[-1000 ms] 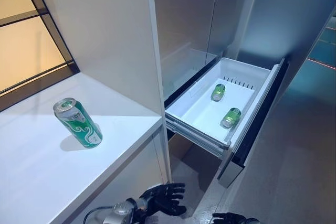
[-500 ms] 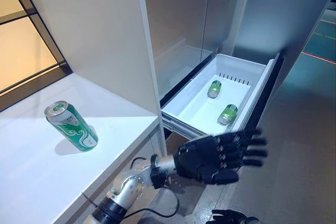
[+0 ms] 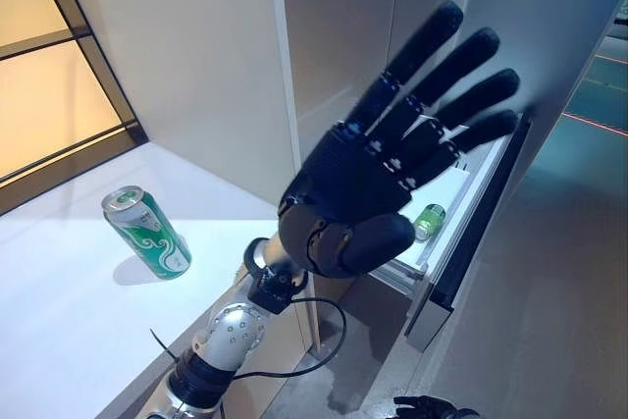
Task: Put drinks into fridge and close the fridge
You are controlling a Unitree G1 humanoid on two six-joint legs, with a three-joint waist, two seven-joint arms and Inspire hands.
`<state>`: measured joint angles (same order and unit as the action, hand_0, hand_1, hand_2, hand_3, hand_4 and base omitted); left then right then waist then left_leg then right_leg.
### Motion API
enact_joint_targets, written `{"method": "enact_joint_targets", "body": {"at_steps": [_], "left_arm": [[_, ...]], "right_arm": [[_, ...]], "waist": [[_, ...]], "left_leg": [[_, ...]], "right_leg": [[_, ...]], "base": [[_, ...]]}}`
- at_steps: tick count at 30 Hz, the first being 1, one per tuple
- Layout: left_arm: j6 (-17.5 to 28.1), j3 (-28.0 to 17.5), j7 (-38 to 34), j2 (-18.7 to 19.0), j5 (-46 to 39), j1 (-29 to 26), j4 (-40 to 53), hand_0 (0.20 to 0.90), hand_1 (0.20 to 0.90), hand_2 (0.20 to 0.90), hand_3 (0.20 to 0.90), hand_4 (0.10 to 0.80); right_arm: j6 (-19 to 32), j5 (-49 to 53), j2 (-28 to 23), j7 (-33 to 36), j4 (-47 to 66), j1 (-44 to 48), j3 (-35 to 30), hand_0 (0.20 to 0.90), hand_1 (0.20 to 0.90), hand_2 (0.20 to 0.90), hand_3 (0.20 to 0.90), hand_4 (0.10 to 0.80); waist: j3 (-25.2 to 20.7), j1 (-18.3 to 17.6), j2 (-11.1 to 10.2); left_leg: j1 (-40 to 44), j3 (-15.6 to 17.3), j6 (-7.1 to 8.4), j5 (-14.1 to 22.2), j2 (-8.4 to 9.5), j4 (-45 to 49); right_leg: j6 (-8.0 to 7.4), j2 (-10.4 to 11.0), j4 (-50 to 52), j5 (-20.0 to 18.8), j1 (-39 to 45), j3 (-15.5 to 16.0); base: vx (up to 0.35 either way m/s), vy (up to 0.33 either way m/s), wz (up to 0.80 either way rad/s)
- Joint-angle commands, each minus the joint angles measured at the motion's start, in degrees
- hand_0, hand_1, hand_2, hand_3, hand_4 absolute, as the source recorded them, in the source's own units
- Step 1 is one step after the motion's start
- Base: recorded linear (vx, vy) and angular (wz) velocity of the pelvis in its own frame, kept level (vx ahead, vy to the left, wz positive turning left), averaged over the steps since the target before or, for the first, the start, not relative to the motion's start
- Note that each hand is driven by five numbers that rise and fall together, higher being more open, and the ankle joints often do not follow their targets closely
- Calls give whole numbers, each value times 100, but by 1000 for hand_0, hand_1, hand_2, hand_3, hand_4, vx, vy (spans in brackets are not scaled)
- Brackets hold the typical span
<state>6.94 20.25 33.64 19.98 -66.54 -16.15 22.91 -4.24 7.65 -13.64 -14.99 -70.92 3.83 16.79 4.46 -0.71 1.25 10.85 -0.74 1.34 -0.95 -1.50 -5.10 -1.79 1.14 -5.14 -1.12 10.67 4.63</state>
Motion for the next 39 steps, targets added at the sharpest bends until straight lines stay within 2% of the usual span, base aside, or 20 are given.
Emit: {"method": "enact_joint_targets", "body": {"at_steps": [1, 5, 9, 15, 20, 24, 29, 39], "left_arm": [[939, -766, -386, 42, 759, -664, 587, 900, 900, 900, 900, 800], [836, -1087, -482, 344, 864, -607, 809, 900, 900, 900, 900, 800], [761, -1305, -595, 491, 869, -549, 857, 900, 900, 900, 900, 800], [630, -1680, -1085, 639, 1258, -479, 663, 900, 900, 900, 900, 800], [362, -2121, -1562, 1019, 1421, -344, 151, 900, 900, 900, 900, 800], [197, -2401, -1934, 1250, 1366, -176, -176, 900, 900, 900, 900, 800], [294, -2713, -2185, 1439, 1538, 33, -664, 900, 900, 900, 900, 800], [-54, -2831, -2275, 1550, 1774, 81, -1208, 900, 900, 900, 900, 800]], "right_arm": [[15, -461, 227, -13, -458, -120, 484, 900, 900, 900, 900, 800], [21, -433, 165, -49, -390, 60, 566, 900, 900, 900, 900, 800], [-27, -308, 138, -59, -287, 283, 672, 900, 900, 900, 900, 800], [-27, -372, 90, -184, -243, 432, 809, 900, 900, 900, 900, 800], [-72, -452, 39, -297, -169, 472, 939, 900, 900, 900, 900, 800], [-170, -551, -25, -350, -170, 485, 933, 900, 900, 900, 900, 800], [-205, -730, -129, -377, -217, 397, 854, 900, 900, 900, 900, 800], [-227, -991, -277, -489, -224, 308, 714, 900, 900, 900, 900, 800]], "waist": [[29, 368, -142], [40, 713, -150], [60, 1032, -154], [81, 1349, -150], [106, 1566, -130], [85, 1601, -87], [34, 1525, -41], [-53, 1280, 15]], "left_leg": [[-69, -335, -235, 325, 317, 160], [-236, -704, -128, 194, 320, 142], [-416, -1077, -14, 97, 342, 203], [-674, -1329, 153, -21, 312, 354], [-858, -1474, 235, -119, 315, 438], [-895, -1489, 254, -157, 316, 446], [-849, -1406, 245, -178, 296, 396], [-682, -1072, 217, -173, 252, 265]], "right_leg": [[89, -104, 380, 334, -38, 124], [165, -111, 434, 444, -39, 469], [222, -105, 446, 507, -46, 734], [277, -105, 464, 564, -50, 1029], [285, -89, 504, 598, -68, 1229], [280, -74, 529, 623, -70, 1258], [262, -62, 541, 640, -62, 1187], [215, -41, 498, 625, -22, 981]], "base": [[-50, -44, 38], [-70, -55, 69], [-43, -56, 69], [-19, -35, 39], [-22, -19, 25], [-3, 12, 5], [23, 47, 0], [36, 48, -4]]}}
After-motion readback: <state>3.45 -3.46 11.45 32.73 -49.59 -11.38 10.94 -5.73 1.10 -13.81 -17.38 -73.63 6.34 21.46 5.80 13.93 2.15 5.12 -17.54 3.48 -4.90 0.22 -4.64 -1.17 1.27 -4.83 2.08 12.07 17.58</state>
